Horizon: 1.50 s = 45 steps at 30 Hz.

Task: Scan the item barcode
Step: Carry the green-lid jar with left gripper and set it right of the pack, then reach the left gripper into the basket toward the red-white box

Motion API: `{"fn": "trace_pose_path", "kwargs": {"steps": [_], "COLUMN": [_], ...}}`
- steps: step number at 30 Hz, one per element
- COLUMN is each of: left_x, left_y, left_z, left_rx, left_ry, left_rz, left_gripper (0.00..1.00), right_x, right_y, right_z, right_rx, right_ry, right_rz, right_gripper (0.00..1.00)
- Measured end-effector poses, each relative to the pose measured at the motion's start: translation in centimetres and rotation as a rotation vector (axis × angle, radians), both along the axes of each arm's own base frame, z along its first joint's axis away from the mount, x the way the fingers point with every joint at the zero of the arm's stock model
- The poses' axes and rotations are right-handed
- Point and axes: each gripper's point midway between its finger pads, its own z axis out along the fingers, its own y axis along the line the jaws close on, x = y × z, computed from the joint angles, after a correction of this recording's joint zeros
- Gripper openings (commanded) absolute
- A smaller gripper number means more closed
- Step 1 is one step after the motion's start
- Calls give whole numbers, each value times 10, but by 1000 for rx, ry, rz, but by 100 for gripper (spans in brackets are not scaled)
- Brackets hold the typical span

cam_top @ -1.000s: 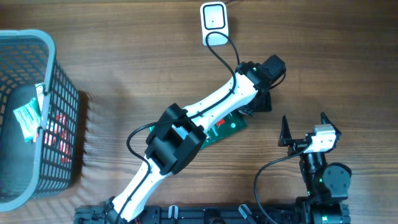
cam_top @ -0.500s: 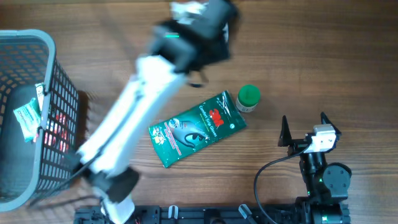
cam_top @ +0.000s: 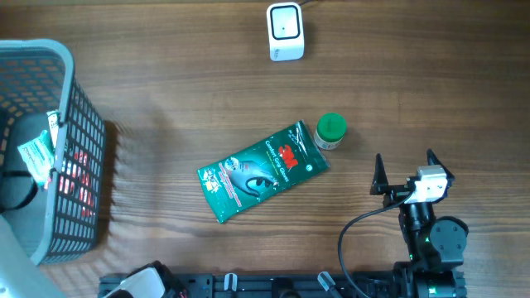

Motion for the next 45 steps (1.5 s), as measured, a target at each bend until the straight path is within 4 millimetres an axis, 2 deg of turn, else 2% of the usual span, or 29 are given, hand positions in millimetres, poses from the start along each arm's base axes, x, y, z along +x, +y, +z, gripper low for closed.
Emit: {"fn": "trace_pose_path", "kwargs": {"steps": [2, 3, 6, 7, 10, 16, 20, 22, 23, 24, 30, 33, 35, 38, 45], "left_x": [-5, -4, 20, 34, 50, 37, 35, 39, 40, 45, 71, 69, 63, 65, 72], "left_y": [14, 22, 47, 53, 57, 71, 81, 83, 83, 87, 102, 100, 90, 82, 82], "left_z": [-19, -34, -87, -115, -171, -184, -217, -235, -237, -252, -285, -300, -310, -323, -348], "left_rx": [-25, -44, -91, -125, -218, -316, -450, -501, -507, -528, -506, -550, -614, -681, -735], "left_ry": [58, 97, 176, 200, 253, 202, 222, 252, 252, 284, 351, 389, 419, 420, 422], "left_rz": [56, 78, 75, 22, -124, -130, -120, -135, -142, -173, -313, -328, -334, -352, -362], "left_gripper": [100, 100, 100, 100, 100, 100, 100, 100, 100, 100, 100, 100, 100, 100, 100], "right_x": [0, 0, 0, 0, 0, 0, 0, 0, 0, 0, 0, 0, 0, 0, 0], "right_y": [0, 0, 0, 0, 0, 0, 0, 0, 0, 0, 0, 0, 0, 0, 0], "right_z": [0, 0, 0, 0, 0, 0, 0, 0, 0, 0, 0, 0, 0, 0, 0], "right_rx": [0, 0, 0, 0, 0, 0, 0, 0, 0, 0, 0, 0, 0, 0, 0], "right_ry": [0, 0, 0, 0, 0, 0, 0, 0, 0, 0, 0, 0, 0, 0, 0], "right_rz": [0, 0, 0, 0, 0, 0, 0, 0, 0, 0, 0, 0, 0, 0, 0], "right_gripper": [100, 100, 100, 100, 100, 100, 100, 100, 100, 100, 100, 100, 100, 100, 100]}}
